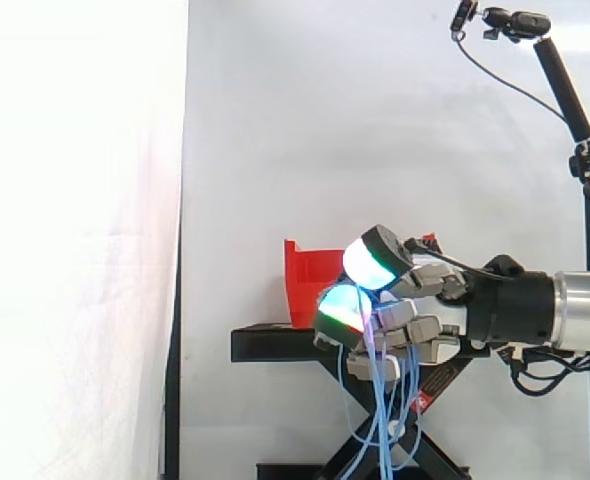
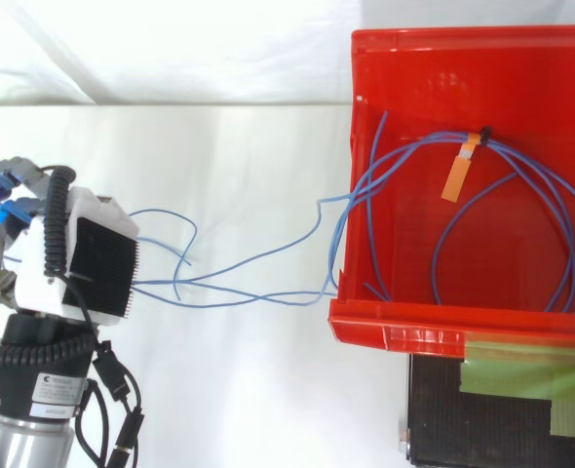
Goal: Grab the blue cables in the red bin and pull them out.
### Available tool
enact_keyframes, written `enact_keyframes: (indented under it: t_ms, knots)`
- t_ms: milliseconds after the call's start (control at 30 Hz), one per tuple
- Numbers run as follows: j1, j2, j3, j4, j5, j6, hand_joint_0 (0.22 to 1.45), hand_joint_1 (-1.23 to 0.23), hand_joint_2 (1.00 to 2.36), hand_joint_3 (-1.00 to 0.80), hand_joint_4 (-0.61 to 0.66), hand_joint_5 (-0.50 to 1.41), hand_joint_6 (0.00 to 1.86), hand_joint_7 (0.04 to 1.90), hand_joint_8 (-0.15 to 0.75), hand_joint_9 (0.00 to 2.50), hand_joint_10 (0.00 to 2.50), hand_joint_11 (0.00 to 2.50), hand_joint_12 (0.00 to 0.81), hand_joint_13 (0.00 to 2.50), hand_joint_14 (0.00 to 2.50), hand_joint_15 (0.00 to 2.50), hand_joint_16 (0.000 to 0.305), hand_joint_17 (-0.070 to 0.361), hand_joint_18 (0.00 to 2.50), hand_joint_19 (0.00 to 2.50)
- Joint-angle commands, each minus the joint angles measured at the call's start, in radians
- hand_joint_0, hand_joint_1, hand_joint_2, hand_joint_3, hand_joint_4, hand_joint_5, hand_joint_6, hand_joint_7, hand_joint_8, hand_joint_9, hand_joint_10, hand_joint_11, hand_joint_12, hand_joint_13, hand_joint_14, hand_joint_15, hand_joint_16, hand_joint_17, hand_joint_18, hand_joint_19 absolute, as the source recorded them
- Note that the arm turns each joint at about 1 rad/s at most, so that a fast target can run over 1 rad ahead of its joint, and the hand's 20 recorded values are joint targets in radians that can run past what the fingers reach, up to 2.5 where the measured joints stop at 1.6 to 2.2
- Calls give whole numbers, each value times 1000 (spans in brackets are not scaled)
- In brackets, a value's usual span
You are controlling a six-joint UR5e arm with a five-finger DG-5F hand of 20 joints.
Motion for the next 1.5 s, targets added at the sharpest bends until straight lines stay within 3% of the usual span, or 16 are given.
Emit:
enact_keyframes:
  t_ms: [0,700,1167,1467]
  knots:
    - [1,0,0,0,-1,-1,688,-991,1000,-1000,280,1089,201,825,359,1758,12,1987,310,1204,2500,554,49,109,1263,1377]
    - [-1,0,0,0,1,7,809,-1069,1000,-1000,250,1016,362,761,324,1688,8,2029,292,1157,2500,602,40,91,1250,1693]
    - [-4,0,1,0,1,9,847,-1084,1000,-1000,248,912,569,655,309,1648,17,2050,295,1145,2500,575,39,89,1218,1671]
    - [-4,0,0,-2,1,26,829,-1095,1000,-1000,252,894,598,637,318,1629,78,2018,295,1142,2500,554,40,91,1204,1639]
